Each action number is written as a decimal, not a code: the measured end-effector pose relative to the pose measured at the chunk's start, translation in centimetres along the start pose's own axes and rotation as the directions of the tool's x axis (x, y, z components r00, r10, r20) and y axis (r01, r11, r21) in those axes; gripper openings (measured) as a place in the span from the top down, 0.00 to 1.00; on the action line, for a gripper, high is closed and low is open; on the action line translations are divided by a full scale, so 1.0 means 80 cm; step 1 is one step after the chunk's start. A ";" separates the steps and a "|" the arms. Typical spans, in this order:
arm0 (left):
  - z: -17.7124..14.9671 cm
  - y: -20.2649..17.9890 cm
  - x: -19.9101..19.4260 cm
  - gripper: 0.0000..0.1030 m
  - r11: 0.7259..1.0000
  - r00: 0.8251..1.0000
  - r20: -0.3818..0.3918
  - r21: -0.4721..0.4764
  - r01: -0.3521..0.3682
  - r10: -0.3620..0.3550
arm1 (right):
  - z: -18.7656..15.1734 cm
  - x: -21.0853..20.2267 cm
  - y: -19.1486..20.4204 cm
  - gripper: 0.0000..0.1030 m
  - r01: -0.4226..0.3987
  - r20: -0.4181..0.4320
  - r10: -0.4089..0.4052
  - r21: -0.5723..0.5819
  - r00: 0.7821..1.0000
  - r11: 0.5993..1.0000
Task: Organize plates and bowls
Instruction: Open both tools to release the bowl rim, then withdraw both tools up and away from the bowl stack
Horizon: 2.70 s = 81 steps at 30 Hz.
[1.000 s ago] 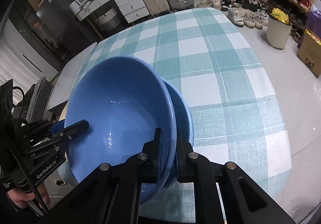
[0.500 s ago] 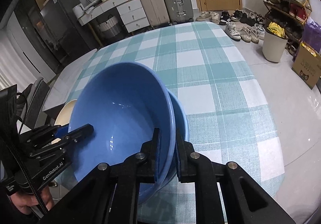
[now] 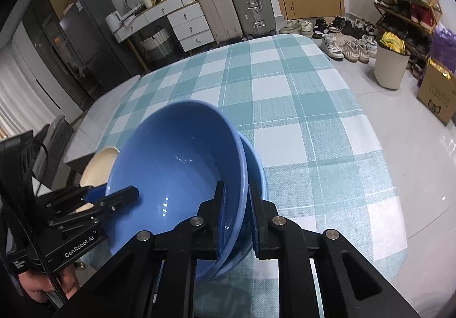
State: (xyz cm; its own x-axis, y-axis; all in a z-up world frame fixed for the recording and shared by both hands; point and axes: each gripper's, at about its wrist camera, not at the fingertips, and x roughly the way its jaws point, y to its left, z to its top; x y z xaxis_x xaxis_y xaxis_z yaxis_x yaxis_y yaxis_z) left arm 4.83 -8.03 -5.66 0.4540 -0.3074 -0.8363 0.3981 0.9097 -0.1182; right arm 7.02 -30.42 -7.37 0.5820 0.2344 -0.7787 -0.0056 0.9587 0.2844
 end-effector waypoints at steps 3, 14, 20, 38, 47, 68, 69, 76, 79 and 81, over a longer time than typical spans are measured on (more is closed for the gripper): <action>0.003 0.000 0.003 0.77 1.000 1.000 -0.003 -0.002 -0.003 0.003 | 0.003 -0.002 -0.005 0.86 -0.018 0.012 0.018 0.012 1.000 1.000; 0.003 -0.003 0.009 0.76 1.000 1.000 -0.014 0.003 -0.010 0.010 | 0.010 -0.015 -0.018 0.86 -0.044 0.054 0.043 0.034 0.998 0.998; 0.002 0.007 0.020 0.71 1.000 1.000 -0.025 -0.028 -0.010 0.010 | 0.018 -0.065 -0.024 0.86 -0.169 0.205 0.156 0.049 0.966 0.984; -0.004 0.005 0.004 0.56 0.999 0.999 0.035 -0.038 -0.036 0.037 | -0.011 -0.025 0.007 0.72 -0.014 0.140 0.027 -0.093 0.990 0.996; -0.012 0.027 -0.038 0.51 0.990 0.982 0.160 -0.109 -0.085 0.102 | -0.021 -0.067 0.030 0.31 0.018 0.320 0.039 -0.173 0.947 0.985; -0.082 0.043 -0.136 0.00 0.922 0.824 0.423 -0.259 -0.288 0.376 | -0.079 -0.097 0.101 0.01 0.081 0.470 0.048 -0.250 0.881 0.965; -0.084 0.045 -0.138 0.00 0.920 0.823 0.424 -0.265 -0.287 0.379 | -0.081 -0.096 0.103 0.01 0.092 0.472 0.040 -0.254 0.881 0.963; -0.093 0.049 -0.144 0.00 0.919 0.820 0.431 -0.283 -0.274 0.377 | -0.096 -0.098 0.114 0.01 0.122 0.483 0.030 -0.279 0.875 0.953; -0.094 0.048 -0.142 0.00 0.920 0.824 0.425 -0.279 -0.275 0.375 | -0.097 -0.098 0.115 0.01 0.138 0.486 0.020 -0.288 0.874 0.948; -0.095 0.047 -0.139 0.00 0.920 0.829 0.413 -0.276 -0.280 0.376 | -0.097 -0.100 0.113 0.01 0.138 0.491 0.022 -0.287 0.871 0.948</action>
State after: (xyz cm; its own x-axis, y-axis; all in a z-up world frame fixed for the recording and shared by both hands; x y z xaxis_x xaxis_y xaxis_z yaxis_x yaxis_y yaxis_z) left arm -4.77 0.89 -0.88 0.8556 -0.0279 -0.5169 0.0191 0.9996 -0.0224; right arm -3.98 -22.38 -2.93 0.9059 0.1460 -0.3976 -0.1584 0.9874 0.0016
